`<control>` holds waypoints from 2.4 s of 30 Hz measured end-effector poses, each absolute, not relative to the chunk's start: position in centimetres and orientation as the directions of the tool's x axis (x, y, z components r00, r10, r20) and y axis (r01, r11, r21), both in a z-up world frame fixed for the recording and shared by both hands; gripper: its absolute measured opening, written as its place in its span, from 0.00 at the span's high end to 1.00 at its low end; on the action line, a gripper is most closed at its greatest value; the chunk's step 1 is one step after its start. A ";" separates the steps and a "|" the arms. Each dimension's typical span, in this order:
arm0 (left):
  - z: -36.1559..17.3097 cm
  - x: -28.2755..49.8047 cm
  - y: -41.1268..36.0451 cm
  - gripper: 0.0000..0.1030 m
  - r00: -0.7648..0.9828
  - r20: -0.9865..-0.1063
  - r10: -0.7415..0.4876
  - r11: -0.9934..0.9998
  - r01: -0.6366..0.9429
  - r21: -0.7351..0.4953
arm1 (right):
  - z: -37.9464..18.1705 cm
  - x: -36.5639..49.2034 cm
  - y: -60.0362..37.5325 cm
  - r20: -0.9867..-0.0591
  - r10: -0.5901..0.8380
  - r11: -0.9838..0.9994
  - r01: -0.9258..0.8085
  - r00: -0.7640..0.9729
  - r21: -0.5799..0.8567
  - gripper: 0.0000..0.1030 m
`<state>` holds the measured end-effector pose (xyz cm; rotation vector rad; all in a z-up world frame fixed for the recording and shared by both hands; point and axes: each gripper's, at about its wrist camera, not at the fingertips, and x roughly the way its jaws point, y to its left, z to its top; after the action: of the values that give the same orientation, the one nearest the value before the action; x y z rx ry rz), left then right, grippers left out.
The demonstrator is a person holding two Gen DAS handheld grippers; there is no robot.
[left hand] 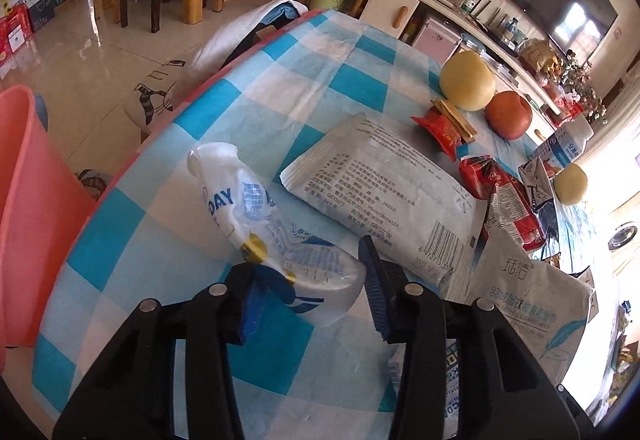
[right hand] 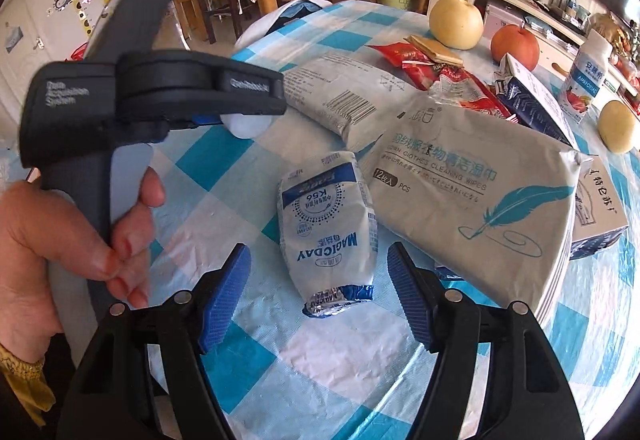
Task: Collect trash
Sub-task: 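Hold the MAGICDAY bag in the left gripper while the right gripper grasps a silver foil wrapper, then carry both held items over the pink bucket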
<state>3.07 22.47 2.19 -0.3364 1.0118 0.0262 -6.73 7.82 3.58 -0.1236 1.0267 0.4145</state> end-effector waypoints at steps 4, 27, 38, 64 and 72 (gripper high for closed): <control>2.7 2.7 22.9 0.56 0.559 -0.816 -0.150 0.939 -0.179 -0.295 | 3.2 -6.2 7.7 -0.850 0.265 0.922 -0.378 0.456 0.085 0.31; 5.3 1.0 22.6 0.56 0.628 -0.744 -0.230 0.929 -0.087 -0.361 | 6.3 -5.0 -3.4 -0.774 0.271 0.945 -0.006 0.572 0.326 0.47; 5.5 0.5 22.6 0.56 0.630 -0.737 -0.243 0.927 -0.073 -0.368 | 6.7 -4.2 -0.5 -0.705 0.371 0.921 -0.144 0.604 0.361 0.51; 7.5 -1.6 23.9 0.56 0.688 -0.678 -0.257 0.918 -0.045 -0.394 | 12.4 -6.8 2.0 -0.602 0.236 0.972 -0.174 0.763 0.160 0.89; 10.0 -3.7 26.2 0.56 0.773 -0.608 -0.179 0.930 -0.069 -0.361 | 16.7 -8.5 4.0 -0.510 0.290 0.957 -0.241 0.810 0.162 0.89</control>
<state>-3.69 26.16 9.96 -0.3789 0.6882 -0.0614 -8.54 4.04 16.73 0.0910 0.5590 0.2843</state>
